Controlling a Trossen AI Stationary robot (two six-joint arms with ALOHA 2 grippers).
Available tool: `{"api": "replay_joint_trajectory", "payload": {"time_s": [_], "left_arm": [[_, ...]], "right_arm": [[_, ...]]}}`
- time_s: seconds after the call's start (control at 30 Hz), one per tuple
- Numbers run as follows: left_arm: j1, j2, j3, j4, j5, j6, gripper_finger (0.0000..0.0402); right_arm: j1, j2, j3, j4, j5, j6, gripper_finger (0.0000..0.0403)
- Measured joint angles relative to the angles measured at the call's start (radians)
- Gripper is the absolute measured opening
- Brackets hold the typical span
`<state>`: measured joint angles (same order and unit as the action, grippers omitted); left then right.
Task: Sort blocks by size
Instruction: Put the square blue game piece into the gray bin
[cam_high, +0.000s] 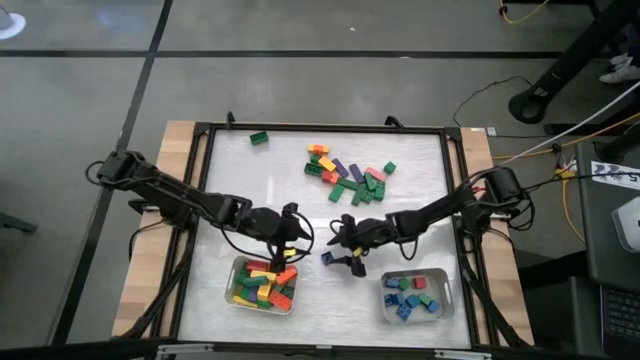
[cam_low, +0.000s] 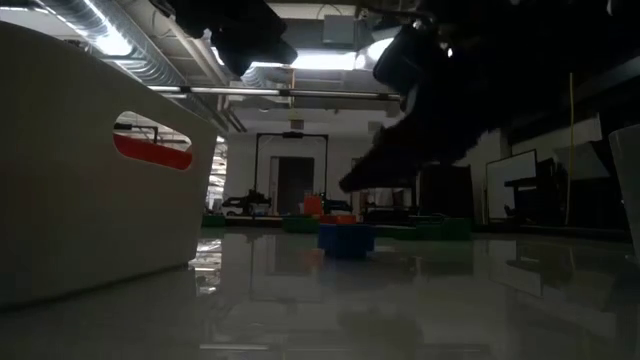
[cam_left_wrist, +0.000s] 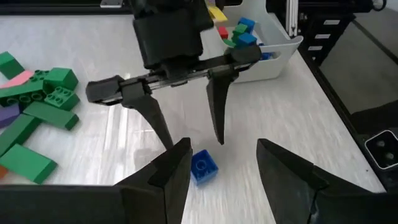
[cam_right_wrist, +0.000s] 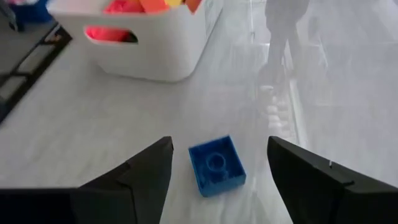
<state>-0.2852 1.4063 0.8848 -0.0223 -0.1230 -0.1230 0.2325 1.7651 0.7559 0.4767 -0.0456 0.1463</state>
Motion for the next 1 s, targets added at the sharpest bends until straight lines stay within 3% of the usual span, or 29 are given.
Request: {"api": "replay_joint_trajectory", "payload": {"time_s": [0.3,0.53,0.7,1.0], "left_arm": [[0.0,0.0,0.0,0.002,0.0,0.012,0.0169],[0.0,0.0,0.0,0.002,-0.001,-0.005,0.0169],[0.0,0.0,0.0,0.003,0.0,0.0,0.0169],[0.001,0.001,0.0,0.002,-0.003,0.006,0.0169]], "right_arm": [[0.002,0.091,0.077,-0.013,0.0,-0.106,0.026],[0.002,0.139,0.188,-0.229,-0.08,-0.129,0.026],[0.003,0.139,0.211,-0.277,-0.025,-0.13,0.026],[0.002,0.139,0.211,-0.344,-0.018,-0.128,0.026]]}}
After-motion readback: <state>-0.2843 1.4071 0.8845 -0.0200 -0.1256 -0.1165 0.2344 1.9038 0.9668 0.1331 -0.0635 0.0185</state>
